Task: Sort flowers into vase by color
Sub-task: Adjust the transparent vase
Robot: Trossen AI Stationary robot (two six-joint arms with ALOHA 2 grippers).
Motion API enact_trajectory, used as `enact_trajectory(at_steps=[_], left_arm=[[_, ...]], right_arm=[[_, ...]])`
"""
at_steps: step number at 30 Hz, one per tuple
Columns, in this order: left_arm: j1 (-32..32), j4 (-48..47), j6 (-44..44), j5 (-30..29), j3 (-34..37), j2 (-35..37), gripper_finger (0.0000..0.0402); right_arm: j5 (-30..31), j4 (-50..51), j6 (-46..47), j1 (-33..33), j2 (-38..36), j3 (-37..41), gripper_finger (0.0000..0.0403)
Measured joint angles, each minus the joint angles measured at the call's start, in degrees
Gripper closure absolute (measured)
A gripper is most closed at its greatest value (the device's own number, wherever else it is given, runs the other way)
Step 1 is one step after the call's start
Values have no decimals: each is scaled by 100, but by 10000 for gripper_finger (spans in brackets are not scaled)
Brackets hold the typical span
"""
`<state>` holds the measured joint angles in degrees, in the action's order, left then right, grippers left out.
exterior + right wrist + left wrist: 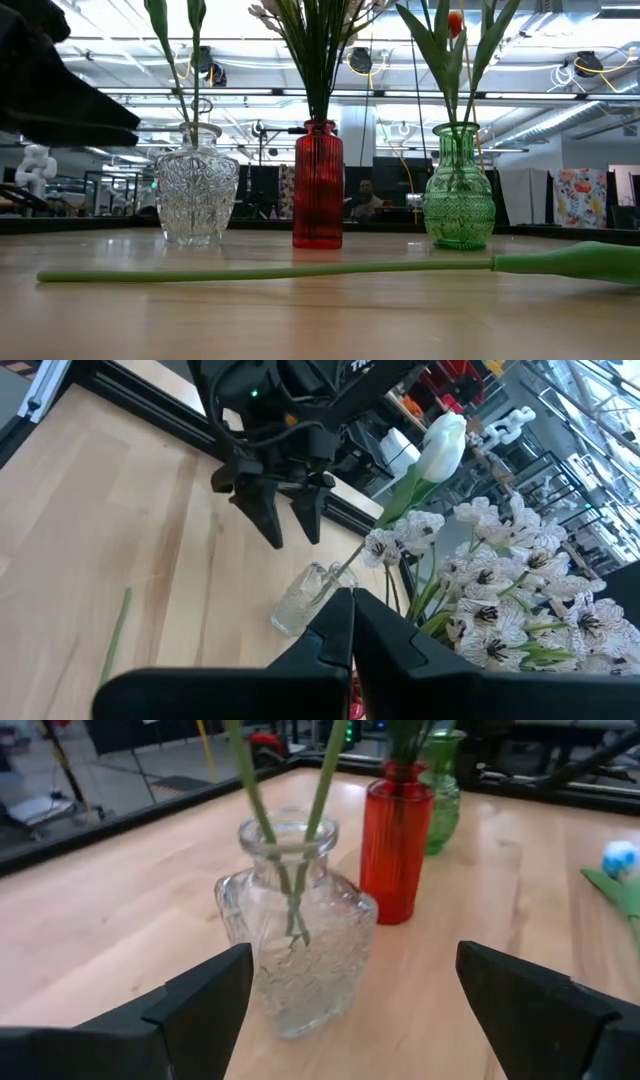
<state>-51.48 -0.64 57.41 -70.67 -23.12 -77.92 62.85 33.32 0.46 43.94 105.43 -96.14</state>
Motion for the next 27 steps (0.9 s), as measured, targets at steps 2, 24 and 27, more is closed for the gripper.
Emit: enact_trajectory(at_steps=[2, 24, 27], left_arm=[[70, -5, 201, 52, 1, -86, 50], [427, 1876, -728, 933, -25, -1156, 129], [499, 1881, -717, 994, -55, -1335, 156]], right_arm=[[0, 2, 0, 0, 0, -2, 403], [-2, 2, -23, -9, 0, 0, 403], [-2, 2, -27, -9, 0, 0, 403]])
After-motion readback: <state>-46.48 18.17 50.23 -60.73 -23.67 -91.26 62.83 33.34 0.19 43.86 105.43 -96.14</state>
